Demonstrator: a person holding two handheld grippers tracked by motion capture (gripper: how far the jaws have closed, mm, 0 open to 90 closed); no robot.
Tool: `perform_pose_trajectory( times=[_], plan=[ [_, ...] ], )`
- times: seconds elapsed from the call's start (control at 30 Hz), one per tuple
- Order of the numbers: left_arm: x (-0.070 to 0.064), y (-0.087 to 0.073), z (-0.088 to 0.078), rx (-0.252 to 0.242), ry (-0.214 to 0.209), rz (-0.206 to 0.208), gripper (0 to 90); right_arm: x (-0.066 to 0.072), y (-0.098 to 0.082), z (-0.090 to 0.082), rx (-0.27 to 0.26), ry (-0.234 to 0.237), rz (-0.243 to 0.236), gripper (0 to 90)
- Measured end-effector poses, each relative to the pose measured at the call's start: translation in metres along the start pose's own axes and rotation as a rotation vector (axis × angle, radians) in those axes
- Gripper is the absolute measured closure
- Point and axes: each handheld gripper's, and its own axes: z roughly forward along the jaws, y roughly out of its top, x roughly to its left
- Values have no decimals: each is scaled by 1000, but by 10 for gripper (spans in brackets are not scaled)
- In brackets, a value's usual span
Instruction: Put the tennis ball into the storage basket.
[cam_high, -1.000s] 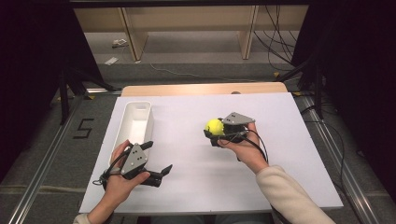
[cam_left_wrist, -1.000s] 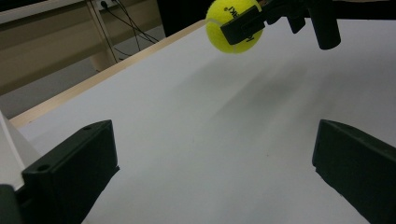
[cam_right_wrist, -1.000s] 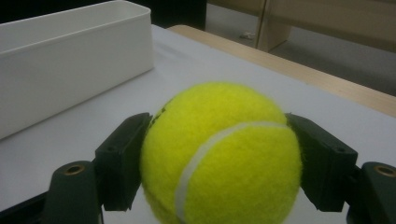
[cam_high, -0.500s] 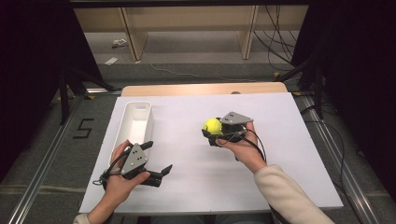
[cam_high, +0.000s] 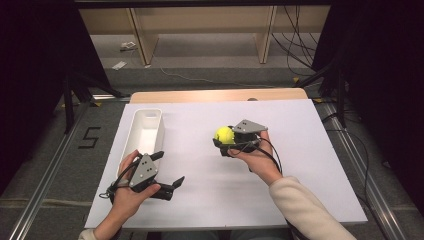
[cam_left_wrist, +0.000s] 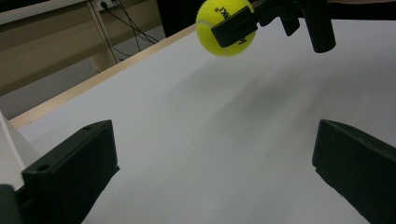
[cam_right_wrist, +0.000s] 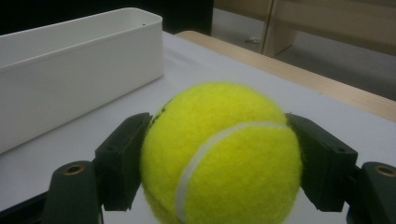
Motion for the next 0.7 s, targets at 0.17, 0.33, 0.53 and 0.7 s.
perform_pose_trajectory(
  times=[0.17,0.33,0.53,0.7],
  plan=[
    [0,0,0,0,-1,-3,0,1,0,1,-3,2,-2,270],
    [0,0,0,-1,0,0,0,4,1,4,-1,10,-4,270],
    [0,0,0,-2,-1,3,0,6,2,6,-5,13,-5,270],
    [0,0,0,-2,-2,3,0,8,3,7,-4,19,-8,270]
  ],
)
